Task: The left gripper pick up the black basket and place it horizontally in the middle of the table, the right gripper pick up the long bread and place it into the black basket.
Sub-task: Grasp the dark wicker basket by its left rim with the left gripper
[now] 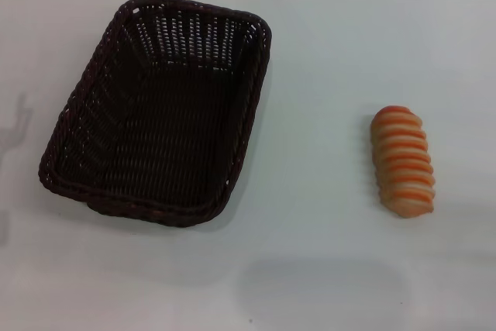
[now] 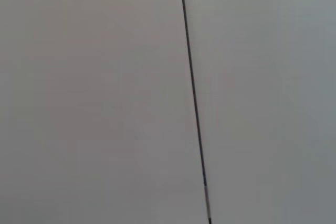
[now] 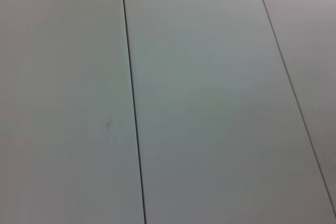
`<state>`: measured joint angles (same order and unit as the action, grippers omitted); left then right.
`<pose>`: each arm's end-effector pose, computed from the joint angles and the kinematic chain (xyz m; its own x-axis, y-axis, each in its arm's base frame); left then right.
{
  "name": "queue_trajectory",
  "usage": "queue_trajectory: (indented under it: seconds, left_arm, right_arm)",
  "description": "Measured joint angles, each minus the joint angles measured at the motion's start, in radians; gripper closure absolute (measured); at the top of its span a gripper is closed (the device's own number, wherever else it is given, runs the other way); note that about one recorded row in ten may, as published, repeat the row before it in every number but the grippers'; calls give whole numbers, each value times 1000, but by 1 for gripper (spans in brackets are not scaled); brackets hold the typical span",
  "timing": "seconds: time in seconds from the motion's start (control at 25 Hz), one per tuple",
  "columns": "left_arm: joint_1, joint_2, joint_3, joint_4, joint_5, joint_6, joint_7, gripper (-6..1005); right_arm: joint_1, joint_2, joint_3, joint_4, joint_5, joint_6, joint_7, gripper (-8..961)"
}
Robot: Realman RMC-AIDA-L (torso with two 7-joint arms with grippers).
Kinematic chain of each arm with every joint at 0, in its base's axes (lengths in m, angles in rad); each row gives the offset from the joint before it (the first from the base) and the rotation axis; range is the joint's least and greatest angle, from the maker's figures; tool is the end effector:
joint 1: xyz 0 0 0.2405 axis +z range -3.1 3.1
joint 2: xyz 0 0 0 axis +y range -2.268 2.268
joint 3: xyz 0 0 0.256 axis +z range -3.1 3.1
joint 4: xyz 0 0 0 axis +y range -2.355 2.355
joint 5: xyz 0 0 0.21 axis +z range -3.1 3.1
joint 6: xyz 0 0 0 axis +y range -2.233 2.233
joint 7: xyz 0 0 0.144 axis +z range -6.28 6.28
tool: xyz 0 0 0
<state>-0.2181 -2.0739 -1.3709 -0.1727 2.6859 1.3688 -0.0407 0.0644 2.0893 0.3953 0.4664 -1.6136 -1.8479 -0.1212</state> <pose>-0.3769 0.2627 0.0386 0.7938 -0.1591 0.5870 0.6056 0.1193 -0.7868 0.3303 0.1809 0.0200 0.6583 0.4262 -0.6205 -0.7503 0.3054 -0.5863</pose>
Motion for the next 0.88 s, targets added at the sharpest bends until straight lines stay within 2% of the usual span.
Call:
queue_trajectory:
  seconds: [0.32, 0.48, 0.52, 0.56, 0.68, 0.72, 0.76, 0.8, 0.88]
  left_arm:
    - [-6, 1, 31, -10, 0, -6, 7, 212]
    - [-7, 7, 52, -48, -1, -56, 9, 212]
    - [-8, 9, 50, -101, -2, -130, 29, 212]
    - [-8, 9, 50, -101, -2, -130, 29, 212]
    - [-5, 13, 48, -200, -3, -222, 108, 212]
    - [9, 23, 49, -321, 8, -325, 159, 212]
    - [9, 23, 49, -321, 8, -325, 159, 212]
    - [16, 30, 51, -367, 16, -368, 161, 212]
    - [38, 61, 55, -543, 68, -559, 150, 211]
  right_arm:
    - [0, 0, -2, 0, 1, 6, 0, 106]
    - [3, 0, -7, 0, 0, 6, 0, 106]
    - [6, 0, -13, -1, 2, 6, 0, 106]
    - [6, 0, -16, -1, 3, 6, 0, 106]
    - [7, 0, -17, -2, 4, 9, 0, 106]
    - [7, 0, -17, -4, 4, 13, 0, 106]
    - [7, 0, -17, -4, 4, 13, 0, 106]
    - [8, 0, -17, -4, 5, 17, 0, 106]
    - [9, 0, -17, -4, 5, 22, 0, 106]
